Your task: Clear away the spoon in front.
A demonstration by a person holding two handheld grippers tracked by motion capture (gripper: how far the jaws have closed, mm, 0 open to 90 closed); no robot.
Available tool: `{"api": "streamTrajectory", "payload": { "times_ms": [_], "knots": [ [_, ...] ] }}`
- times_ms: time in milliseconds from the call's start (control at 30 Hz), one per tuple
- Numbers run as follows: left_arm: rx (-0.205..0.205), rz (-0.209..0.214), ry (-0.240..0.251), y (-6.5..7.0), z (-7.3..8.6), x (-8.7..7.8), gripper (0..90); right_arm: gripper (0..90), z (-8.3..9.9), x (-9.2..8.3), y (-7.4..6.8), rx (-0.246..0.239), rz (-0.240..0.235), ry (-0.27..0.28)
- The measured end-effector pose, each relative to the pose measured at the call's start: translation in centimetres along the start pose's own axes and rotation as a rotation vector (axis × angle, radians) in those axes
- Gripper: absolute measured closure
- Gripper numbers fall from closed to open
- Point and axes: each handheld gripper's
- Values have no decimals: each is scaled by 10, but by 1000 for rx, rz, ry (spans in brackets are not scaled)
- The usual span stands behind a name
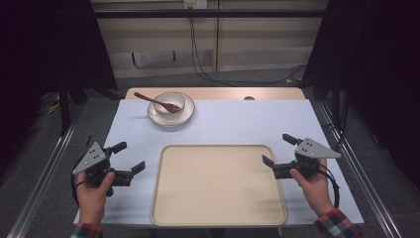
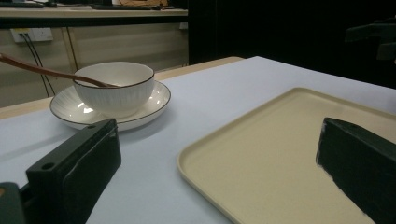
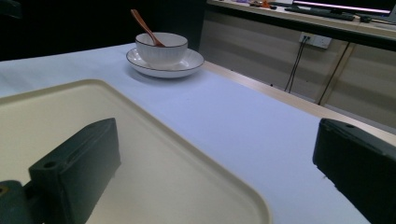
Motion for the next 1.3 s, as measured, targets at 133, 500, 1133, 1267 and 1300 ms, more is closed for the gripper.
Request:
{"api": "streamTrajectory", "payload": {
  "times_ms": [133,500,1133,1267,1300],
  "knots": [
    [-17,-14,-13,-3,0,4,0,10,-1,1,-3,-9,-4,7],
    [-43,-63,-25,-17,-11,23,0,8,3,1,-2,-9,-24,-35],
    [-110,-177,-43,-56,-26,72,0,11,1,0,-6,0,-57,-24],
    [-134,-186,-51,-60,-26,83,0,11,1,0,-6,-11,-69,-27],
    [-139,-183,-54,-62,-26,85,0,11,1,-1,-7,-7,-70,-27]
  ]
}}
Point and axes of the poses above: each handheld gripper's, and its own axes: x roughly forward along the jaws, z roughly out of its underside, y roughly to its right, and after that the axes turned 2 degrees about -y, right-handed
